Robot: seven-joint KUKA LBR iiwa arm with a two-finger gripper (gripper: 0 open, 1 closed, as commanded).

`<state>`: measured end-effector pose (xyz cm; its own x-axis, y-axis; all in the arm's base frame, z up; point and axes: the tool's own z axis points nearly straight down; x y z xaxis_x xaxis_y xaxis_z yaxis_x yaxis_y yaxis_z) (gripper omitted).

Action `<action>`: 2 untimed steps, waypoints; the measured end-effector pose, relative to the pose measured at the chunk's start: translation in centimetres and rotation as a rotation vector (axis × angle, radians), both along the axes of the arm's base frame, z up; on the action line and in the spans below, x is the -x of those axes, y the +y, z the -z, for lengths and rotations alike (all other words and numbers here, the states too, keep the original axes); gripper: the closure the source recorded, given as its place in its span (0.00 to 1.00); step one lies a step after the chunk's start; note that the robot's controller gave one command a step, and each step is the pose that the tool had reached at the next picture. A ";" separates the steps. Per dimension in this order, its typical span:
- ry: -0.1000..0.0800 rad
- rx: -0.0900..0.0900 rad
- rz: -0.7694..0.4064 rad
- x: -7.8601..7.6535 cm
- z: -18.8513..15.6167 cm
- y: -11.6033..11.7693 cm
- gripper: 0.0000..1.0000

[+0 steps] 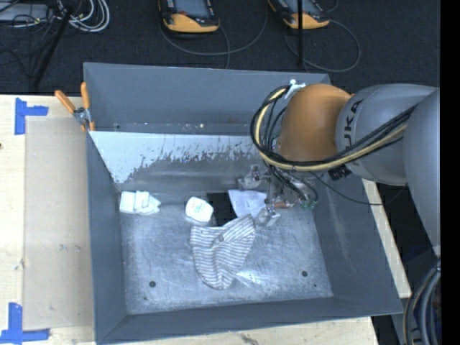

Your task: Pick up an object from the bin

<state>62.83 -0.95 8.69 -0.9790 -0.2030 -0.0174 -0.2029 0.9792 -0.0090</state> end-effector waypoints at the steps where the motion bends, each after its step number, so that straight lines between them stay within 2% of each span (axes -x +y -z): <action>1: 0.000 0.000 -0.001 0.0 0.0 0.0 1.00; 2: 0.000 0.003 0.019 0.0 0.2 0.1 1.00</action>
Offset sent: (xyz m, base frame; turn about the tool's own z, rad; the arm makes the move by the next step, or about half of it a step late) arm -0.0079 0.0116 -0.0169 0.0367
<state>62.83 -0.81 8.53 -0.9827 -0.1845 -0.0164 -0.1843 0.9828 -0.0120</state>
